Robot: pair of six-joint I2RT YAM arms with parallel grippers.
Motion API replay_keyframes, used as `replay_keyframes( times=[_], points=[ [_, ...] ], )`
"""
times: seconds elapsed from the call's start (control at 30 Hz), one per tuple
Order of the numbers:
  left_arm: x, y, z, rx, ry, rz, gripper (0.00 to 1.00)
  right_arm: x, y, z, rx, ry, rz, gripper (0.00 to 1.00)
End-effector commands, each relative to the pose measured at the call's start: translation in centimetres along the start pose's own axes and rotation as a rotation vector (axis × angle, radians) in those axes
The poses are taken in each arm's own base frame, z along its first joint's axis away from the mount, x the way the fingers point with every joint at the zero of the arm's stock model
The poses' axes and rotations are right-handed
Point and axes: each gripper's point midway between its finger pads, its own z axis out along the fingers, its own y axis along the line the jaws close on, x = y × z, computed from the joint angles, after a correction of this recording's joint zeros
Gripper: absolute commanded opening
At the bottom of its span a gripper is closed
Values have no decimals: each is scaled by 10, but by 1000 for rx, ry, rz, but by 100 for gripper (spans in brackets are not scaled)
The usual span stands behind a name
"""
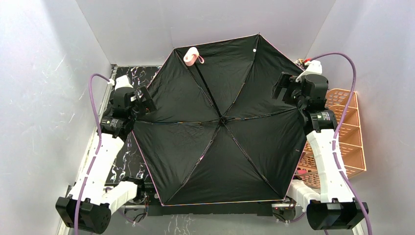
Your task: Put away the umbrella
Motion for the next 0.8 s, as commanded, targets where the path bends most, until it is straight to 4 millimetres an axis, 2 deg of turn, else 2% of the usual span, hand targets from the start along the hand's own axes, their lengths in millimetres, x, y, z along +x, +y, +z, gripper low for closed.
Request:
replay_keyframes(
  times=[0.0, 0.23, 0.37, 0.47, 0.63, 0.77],
  points=[
    [-16, -3, -6, 11, -3, 7, 98, -40, 22, -9, -120, -79, 24, 98],
    [-15, -9, -4, 46, 36, 16, 98, -49, 30, -9, -176, -84, 32, 98],
    [-13, -16, -7, 97, 42, 32, 98, -48, 33, -7, -198, -73, 28, 98],
    [-13, -14, -9, 96, 28, 35, 98, -46, 34, -5, -212, -69, 24, 98],
    [-16, -17, -12, 127, 13, 68, 98, -43, 29, 0, -195, -58, -35, 99],
    [-15, -27, -15, 198, 5, 103, 98, -37, 41, 0, -280, -55, -90, 98]
  ],
)
